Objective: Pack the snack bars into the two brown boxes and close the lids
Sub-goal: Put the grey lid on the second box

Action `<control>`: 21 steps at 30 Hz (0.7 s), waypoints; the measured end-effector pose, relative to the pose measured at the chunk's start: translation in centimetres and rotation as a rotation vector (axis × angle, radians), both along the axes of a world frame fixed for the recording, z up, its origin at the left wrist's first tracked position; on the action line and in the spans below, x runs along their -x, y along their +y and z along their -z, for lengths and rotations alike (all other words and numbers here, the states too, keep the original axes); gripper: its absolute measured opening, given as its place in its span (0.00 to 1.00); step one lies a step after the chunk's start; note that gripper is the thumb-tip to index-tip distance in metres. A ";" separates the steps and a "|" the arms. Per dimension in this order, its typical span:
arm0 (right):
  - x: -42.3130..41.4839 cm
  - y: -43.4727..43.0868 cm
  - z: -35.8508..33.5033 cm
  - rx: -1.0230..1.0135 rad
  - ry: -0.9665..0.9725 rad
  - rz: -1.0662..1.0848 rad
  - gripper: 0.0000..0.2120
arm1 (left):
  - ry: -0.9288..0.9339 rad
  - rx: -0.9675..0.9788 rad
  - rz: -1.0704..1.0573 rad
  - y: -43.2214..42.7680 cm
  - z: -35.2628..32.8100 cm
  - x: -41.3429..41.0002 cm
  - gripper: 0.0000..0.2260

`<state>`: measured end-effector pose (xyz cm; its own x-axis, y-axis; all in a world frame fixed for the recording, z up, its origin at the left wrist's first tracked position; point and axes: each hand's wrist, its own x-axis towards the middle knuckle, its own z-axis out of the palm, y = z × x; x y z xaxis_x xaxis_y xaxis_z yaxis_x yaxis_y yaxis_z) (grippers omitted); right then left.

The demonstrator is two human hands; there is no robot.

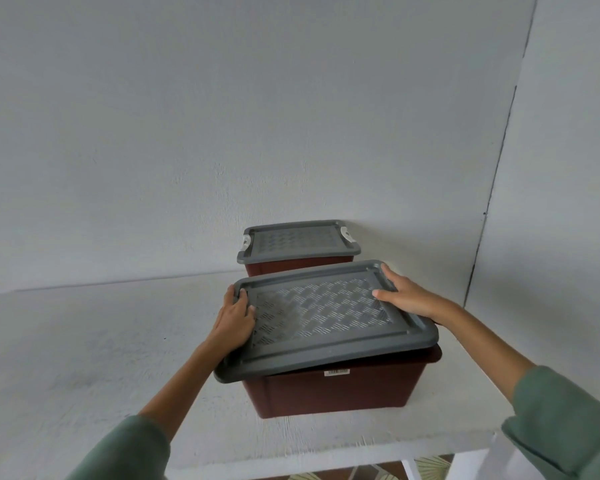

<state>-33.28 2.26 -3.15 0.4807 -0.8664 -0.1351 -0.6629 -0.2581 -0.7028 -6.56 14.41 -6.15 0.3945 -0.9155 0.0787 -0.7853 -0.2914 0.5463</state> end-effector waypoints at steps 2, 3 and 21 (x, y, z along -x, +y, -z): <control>-0.4 0.7 -0.2 0.120 0.116 -0.013 0.33 | 0.008 -0.015 0.001 0.0 -0.1 -0.2 0.23; -0.5 0.9 -0.3 0.189 0.172 -0.016 0.32 | 0.008 -0.023 0.002 0.0 -0.1 -0.2 0.23; -0.2 0.5 3.7 0.205 0.387 0.157 0.32 | -0.108 -0.125 0.056 -0.4 0.3 -0.3 0.26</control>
